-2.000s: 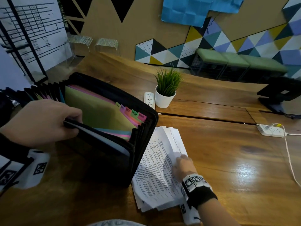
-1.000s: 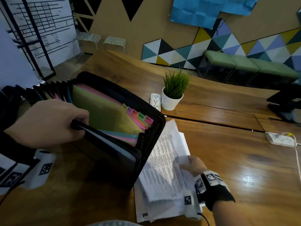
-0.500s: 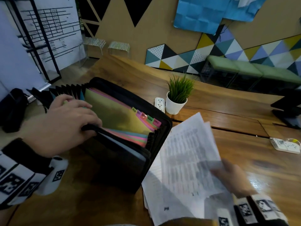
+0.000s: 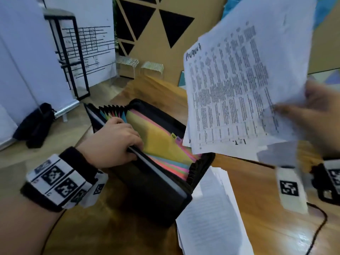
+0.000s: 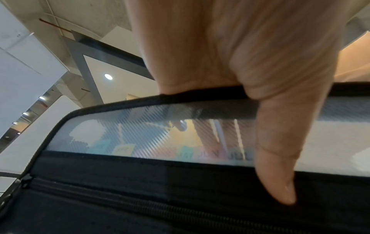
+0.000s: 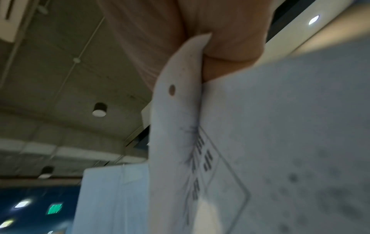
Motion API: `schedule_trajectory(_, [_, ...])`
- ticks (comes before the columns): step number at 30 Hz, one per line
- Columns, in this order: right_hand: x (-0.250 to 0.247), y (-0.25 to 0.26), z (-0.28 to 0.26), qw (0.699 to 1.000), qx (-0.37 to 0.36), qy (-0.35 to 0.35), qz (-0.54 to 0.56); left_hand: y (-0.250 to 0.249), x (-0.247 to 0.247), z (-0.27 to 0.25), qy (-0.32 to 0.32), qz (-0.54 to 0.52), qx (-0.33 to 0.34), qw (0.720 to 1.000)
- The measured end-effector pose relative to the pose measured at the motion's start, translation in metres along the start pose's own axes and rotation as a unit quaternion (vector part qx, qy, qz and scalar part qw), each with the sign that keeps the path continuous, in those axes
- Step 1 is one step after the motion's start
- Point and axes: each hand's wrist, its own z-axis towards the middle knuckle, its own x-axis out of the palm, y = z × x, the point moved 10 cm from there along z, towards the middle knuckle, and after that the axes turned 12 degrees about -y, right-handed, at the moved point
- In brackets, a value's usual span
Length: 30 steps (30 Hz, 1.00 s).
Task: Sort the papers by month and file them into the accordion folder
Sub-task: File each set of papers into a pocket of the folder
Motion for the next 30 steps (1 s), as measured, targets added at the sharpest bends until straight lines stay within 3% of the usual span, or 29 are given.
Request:
schedule_trajectory(2, [0.028,0.012,0.006,0.999,-0.016,0.020,-0.024,-0.001,-0.001,0.000,-0.002,0.004,0.008,1.000])
schedule_trajectory(8, [0.110,0.064,-0.003,0.973,-0.168,0.093,-0.127,0.002,-0.003,-0.002,0.010,0.003,-0.011,1.000])
schedule_trajectory(11, [0.127,0.064,-0.018,0.962,-0.190,0.141,-0.139,0.003,-0.002,-0.004,0.031,0.018,-0.008,0.999])
schedule_trajectory(18, [0.138,0.044,-0.011,0.940,-0.140,0.235,-0.203,0.008,0.001,-0.004,0.071,0.041,-0.020,0.996])
schedule_trajectory(22, [0.159,0.044,-0.003,0.922,-0.122,0.304,-0.206,0.025,0.001,-0.002,0.104,0.056,-0.062,0.991])
schedule_trajectory(26, [0.188,0.044,-0.006,0.886,-0.123,0.376,-0.241,0.038,0.008,-0.001,0.149,0.069,-0.066,0.984])
schedule_trajectory(30, [0.218,0.045,-0.021,0.854,-0.140,0.414,-0.282,0.045,0.005,0.002,0.141,0.076,-0.065,0.985])
